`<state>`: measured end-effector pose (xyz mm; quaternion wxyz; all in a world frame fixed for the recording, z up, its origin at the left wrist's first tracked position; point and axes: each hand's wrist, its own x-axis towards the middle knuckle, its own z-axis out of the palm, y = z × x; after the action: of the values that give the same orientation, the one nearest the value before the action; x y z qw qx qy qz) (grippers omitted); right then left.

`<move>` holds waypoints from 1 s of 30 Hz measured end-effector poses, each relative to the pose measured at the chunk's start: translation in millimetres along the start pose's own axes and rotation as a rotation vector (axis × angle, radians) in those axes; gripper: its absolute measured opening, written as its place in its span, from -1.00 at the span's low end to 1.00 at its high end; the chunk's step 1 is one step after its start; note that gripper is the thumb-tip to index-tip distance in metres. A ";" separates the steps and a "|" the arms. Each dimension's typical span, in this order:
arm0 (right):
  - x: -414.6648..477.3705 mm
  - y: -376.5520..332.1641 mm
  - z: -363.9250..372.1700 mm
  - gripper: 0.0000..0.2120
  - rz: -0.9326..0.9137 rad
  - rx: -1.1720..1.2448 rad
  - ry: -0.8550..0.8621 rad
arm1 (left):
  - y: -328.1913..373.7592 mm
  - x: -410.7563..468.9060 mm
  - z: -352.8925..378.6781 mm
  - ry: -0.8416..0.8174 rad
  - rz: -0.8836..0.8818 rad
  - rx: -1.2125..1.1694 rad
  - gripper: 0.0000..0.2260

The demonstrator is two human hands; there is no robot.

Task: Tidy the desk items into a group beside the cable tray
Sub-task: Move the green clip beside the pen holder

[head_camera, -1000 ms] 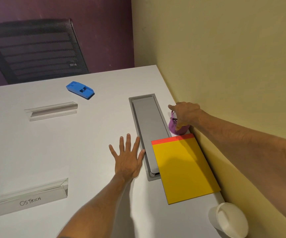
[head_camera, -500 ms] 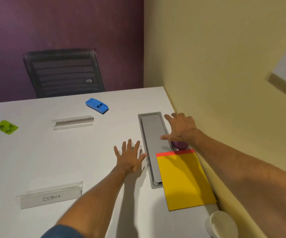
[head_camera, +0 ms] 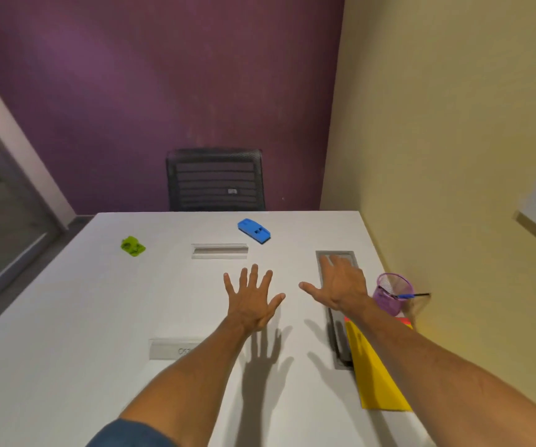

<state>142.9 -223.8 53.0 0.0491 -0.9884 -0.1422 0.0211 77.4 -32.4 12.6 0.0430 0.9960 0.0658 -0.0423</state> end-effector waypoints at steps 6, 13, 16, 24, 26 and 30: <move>-42.7 -94.9 -1.9 -0.16 -0.060 0.040 -0.006 | -79.4 -60.1 -37.3 0.054 -0.086 0.033 -0.38; -101.4 -228.5 -4.6 -0.16 -0.168 0.108 0.029 | -189.6 -154.3 -58.6 0.104 -0.143 0.050 -0.38; -130.4 -289.2 -6.0 -0.18 -0.217 0.143 0.055 | -244.8 -197.7 -63.4 0.097 -0.175 0.053 -0.38; -210.0 -435.7 -3.1 -0.23 -0.337 0.170 0.056 | -372.7 -314.4 -79.3 0.136 -0.282 0.065 -0.36; -222.2 -465.7 -3.0 -0.22 -0.367 0.165 0.046 | -397.6 -336.6 -83.2 0.156 -0.313 0.075 -0.36; -232.5 -515.9 -1.1 -0.22 -0.424 0.161 0.042 | -436.5 -366.8 -85.1 0.174 -0.374 0.069 -0.35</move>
<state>-223.9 202.9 113.8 0.1342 -0.9294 -0.3438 0.0011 -337.0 359.7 95.0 -0.0058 0.9672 0.2517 0.0346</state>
